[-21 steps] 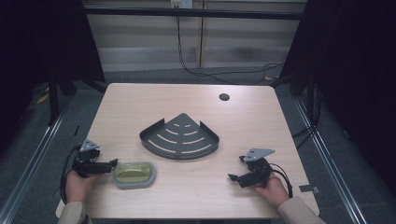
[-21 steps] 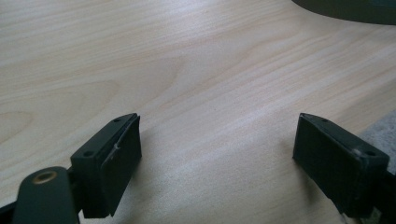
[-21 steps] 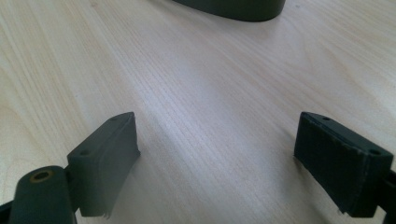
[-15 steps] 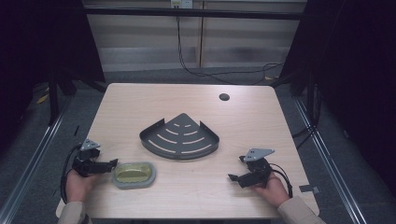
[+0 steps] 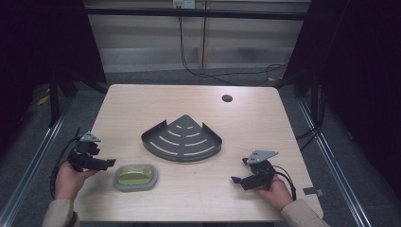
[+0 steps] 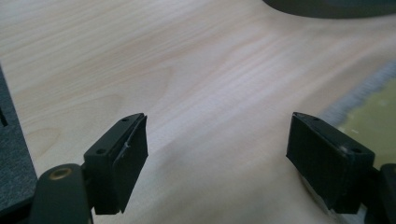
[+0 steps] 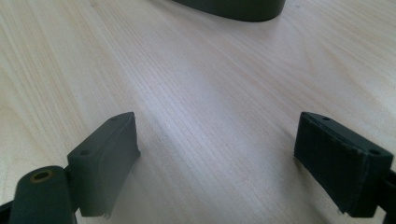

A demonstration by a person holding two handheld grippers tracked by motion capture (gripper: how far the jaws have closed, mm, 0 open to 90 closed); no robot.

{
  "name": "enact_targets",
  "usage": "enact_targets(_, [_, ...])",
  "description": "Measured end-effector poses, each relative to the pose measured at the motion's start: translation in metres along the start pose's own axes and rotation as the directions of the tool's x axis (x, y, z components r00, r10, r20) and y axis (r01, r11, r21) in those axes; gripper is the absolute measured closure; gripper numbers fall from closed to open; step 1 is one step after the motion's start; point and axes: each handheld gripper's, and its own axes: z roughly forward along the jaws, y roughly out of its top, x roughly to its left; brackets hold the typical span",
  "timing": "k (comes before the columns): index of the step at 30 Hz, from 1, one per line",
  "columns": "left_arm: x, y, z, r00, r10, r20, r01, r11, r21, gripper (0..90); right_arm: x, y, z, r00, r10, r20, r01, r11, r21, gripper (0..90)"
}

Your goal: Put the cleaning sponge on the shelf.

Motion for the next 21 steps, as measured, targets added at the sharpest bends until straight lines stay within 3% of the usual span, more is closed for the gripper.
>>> enact_targets(1, [0.000, 0.007, -0.007, 0.9990, 0.043, 0.011, -0.043, 0.9985, 0.034, 20.3, 0.000, 0.000, 0.000, 1.0000, 0.000, 0.000, 0.000, 1.000, 0.000, 13.0])
enact_targets(4, [-0.002, 0.014, -0.013, 0.9982, 0.057, 0.021, -0.058, 0.9972, 0.048, 21.0, 0.000, 0.000, 0.000, 1.0000, 0.000, 0.000, 0.000, 1.000, 0.000, 13.0])
enact_targets(9, [-0.008, 0.028, -0.019, 0.9909, 0.121, 0.059, -0.127, 0.9849, 0.117, 21.4, 0.000, 0.000, 0.000, 1.0000, 0.000, 0.000, 0.000, 1.000, 0.000, 13.0])
enact_targets(21, [-0.021, 0.043, -0.024, 0.9768, 0.184, 0.109, -0.202, 0.9605, 0.191, 22.0, 0.000, 0.000, 0.000, 1.0000, 0.000, 0.000, 0.000, 1.000, 0.000, 13.0])
